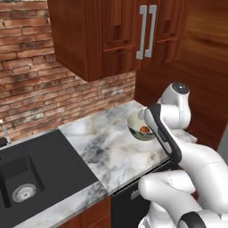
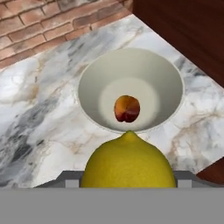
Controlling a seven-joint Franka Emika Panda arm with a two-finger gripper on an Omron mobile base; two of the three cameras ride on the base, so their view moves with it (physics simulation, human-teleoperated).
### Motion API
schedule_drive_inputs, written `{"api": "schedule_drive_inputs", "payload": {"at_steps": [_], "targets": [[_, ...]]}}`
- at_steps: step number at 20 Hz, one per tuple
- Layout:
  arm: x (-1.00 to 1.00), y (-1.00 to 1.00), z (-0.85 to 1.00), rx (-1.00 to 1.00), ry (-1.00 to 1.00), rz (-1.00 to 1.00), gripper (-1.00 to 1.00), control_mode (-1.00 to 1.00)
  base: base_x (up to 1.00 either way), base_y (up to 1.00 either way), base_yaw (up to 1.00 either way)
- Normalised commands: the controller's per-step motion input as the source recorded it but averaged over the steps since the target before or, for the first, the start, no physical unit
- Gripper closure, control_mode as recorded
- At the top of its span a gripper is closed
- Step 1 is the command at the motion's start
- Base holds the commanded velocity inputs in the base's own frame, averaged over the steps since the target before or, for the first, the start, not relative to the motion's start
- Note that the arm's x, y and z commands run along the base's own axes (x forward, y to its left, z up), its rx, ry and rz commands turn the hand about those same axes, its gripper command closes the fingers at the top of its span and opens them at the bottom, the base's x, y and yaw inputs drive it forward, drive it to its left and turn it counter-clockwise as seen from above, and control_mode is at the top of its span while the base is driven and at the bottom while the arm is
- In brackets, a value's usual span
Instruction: Take the lemon, peach, and fish from the freezer and place them in the bowl on the counter.
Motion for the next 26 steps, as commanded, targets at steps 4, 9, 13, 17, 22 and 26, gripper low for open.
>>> {"api": "schedule_drive_inputs", "payload": {"at_steps": [4, 9, 13, 17, 22, 26], "targets": [[0.52, -0.10, -0.32, 0.00, 0.08, 0.01, 1.00, -1.00, 0.00, 0.00, 0.00], [0.47, -0.13, -0.28, 0.00, 0.05, 0.02, 1.00, -1.00, 0.00, 0.00, 0.00], [0.40, -0.04, -0.33, 0.00, 0.02, 0.01, 1.00, -1.00, 0.00, 0.00, 0.00], [0.35, 0.00, -0.30, 0.00, 0.05, 0.00, 1.00, -1.00, 0.00, 0.00, 0.00], [0.29, 0.00, -0.31, 0.00, 0.04, 0.00, 1.00, -1.00, 0.00, 0.00, 0.00], [0.32, -0.01, -0.26, 0.00, 0.04, 0.00, 1.00, -1.00, 0.00, 0.00, 0.00]]}}
